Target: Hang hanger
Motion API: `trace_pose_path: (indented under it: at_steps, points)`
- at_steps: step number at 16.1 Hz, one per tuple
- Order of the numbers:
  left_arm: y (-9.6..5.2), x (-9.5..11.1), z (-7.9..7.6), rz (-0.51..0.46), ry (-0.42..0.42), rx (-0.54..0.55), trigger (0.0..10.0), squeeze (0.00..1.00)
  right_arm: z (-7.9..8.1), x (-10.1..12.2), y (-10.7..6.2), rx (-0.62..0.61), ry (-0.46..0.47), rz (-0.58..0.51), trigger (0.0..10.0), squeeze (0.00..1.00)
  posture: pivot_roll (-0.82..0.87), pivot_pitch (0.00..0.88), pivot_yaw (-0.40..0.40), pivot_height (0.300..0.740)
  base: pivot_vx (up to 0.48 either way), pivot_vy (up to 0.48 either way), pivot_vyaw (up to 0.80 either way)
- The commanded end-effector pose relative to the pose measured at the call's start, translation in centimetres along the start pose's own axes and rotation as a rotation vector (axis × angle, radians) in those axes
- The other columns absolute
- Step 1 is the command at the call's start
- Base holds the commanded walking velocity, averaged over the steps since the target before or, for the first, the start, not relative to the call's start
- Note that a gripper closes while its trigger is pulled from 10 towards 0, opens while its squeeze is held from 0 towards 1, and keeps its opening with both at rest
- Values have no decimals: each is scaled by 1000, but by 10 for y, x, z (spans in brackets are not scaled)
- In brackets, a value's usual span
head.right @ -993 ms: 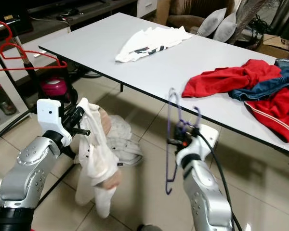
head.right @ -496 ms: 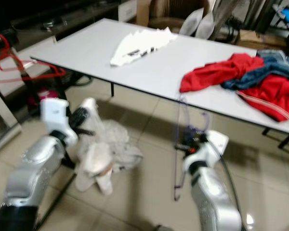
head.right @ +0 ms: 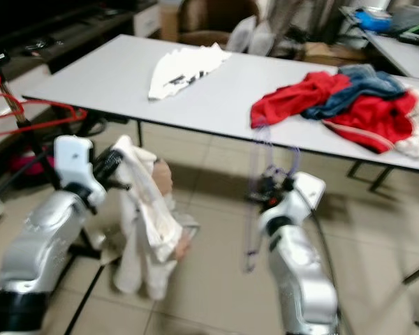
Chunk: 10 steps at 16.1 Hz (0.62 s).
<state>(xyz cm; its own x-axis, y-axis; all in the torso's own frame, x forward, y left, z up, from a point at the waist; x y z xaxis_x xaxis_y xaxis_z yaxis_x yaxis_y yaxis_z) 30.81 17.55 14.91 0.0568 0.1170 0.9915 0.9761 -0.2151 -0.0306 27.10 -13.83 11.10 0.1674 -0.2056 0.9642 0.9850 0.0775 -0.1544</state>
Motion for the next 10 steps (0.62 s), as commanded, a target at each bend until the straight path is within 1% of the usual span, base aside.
trace_pose_path:
  at_steps: [1, 3, 4, 5, 6, 7, 8, 9, 10]
  points:
    - [1, 7, -4, -36, 8, -21, 10000, 0, -2, 3, 0, 7, 5, -5, 10000, 0, -42, 0, -31, 740, 0, 334, -594]
    - [1, 7, -3, -38, 9, -9, 10000, 0, -3, 7, 3, -3, -34, -29, 10000, 0, -42, 0, -35, 740, 0, 337, -606]
    - [2, 9, -5, -44, 1, -16, 10000, 0, -2, 12, 4, 11, -23, -42, 10000, 0, -47, 0, -30, 740, 0, 337, -638]
    - [2, 8, -6, -38, -1, -20, 10000, 0, -4, 16, 5, 1, -23, -65, 10000, 0, -48, 0, -14, 740, 0, 337, -644]
    - [2, 6, -8, -30, -12, -37, 10000, 0, -11, 20, 2, -60, -45, -101, 10000, 0, -50, 0, -6, 740, 0, 0, -688]
    - [1, 6, -10, -25, -19, -46, 10000, 0, -14, 20, 0, -80, -34, -114, 10000, 0, -51, 0, -5, 740, 0, 0, -719]
    - [-1, 5, -9, -24, -20, -55, 10000, 0, -12, 12, -2, -47, 17, -67, 10000, 0, -56, 0, -5, 740, 0, 0, -706]
    - [-2, 3, -6, -17, -5, -41, 10000, 0, -6, 6, -4, 2, 53, -36, 10000, 0, -53, 0, -10, 740, 0, 0, -700]
    - [-1, 5, -5, -34, 4, -40, 10000, 0, -1, 5, -2, -4, 83, -31, 10000, 0, -52, 0, -21, 740, 0, 0, -650]
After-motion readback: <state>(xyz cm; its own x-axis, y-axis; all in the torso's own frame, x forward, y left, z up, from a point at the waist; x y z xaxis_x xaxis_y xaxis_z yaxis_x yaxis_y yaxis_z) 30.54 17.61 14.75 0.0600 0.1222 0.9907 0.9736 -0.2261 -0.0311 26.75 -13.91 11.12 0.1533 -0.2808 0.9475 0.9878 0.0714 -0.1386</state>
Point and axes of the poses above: a point about 5 cm out from each wrist's last joint towards the gripper, its own y axis pointing out of the wrist towards the gripper, its own x axis along the axis of the wrist's last joint, z = x × y, the point moved 1 cm from there along y, pointing out of the wrist towards the gripper, and after that the axes turned 7 degrees about -y, right-handed, at the moved point
